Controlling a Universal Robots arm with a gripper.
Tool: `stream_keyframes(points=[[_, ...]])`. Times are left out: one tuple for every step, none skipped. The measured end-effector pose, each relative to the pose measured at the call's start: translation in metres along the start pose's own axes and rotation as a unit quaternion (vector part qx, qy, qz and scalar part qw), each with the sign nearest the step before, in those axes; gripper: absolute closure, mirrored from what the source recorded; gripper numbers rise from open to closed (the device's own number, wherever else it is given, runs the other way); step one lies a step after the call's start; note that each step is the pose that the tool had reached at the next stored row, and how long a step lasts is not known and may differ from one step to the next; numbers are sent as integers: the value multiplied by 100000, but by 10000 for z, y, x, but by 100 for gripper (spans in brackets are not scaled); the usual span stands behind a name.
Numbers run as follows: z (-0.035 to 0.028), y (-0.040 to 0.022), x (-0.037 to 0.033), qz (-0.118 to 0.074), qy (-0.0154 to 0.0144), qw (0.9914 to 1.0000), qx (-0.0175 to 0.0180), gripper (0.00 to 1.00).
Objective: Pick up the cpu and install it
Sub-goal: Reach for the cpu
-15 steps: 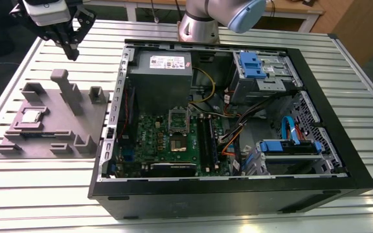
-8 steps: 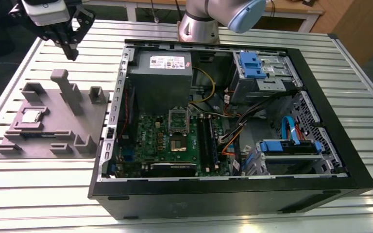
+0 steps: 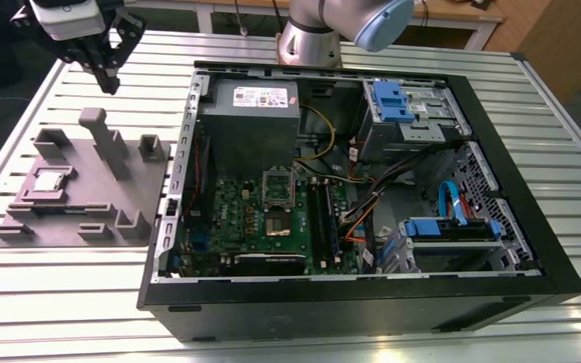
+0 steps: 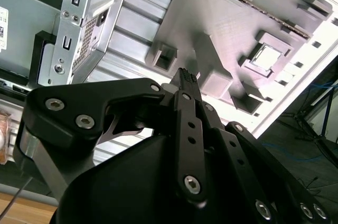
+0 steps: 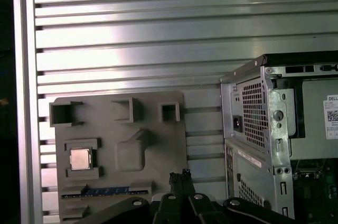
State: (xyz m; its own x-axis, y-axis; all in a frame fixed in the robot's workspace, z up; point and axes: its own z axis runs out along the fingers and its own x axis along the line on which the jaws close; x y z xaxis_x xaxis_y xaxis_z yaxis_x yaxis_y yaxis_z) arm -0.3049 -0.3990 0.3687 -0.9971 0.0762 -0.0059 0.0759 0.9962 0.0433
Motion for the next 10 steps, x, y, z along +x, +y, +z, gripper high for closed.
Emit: stream_keyframes(points=[[0,0,6,3,2,100000,4,90],[0,-1,12,3,3,100000,3,90],[0,-1,18,0,3,100000,2,90],[1,-2,25,1,0,100000,-1,90],[1,-2,32,1,2,100000,0,90],[1,-3,37,3,3,100000,1,90],[1,-3,43,1,-4,100000,-2,90],[1,-4,48,1,1,100000,-1,90],[1,-4,55,2,4,100000,1,90],[1,-4,61,4,3,100000,3,90]])
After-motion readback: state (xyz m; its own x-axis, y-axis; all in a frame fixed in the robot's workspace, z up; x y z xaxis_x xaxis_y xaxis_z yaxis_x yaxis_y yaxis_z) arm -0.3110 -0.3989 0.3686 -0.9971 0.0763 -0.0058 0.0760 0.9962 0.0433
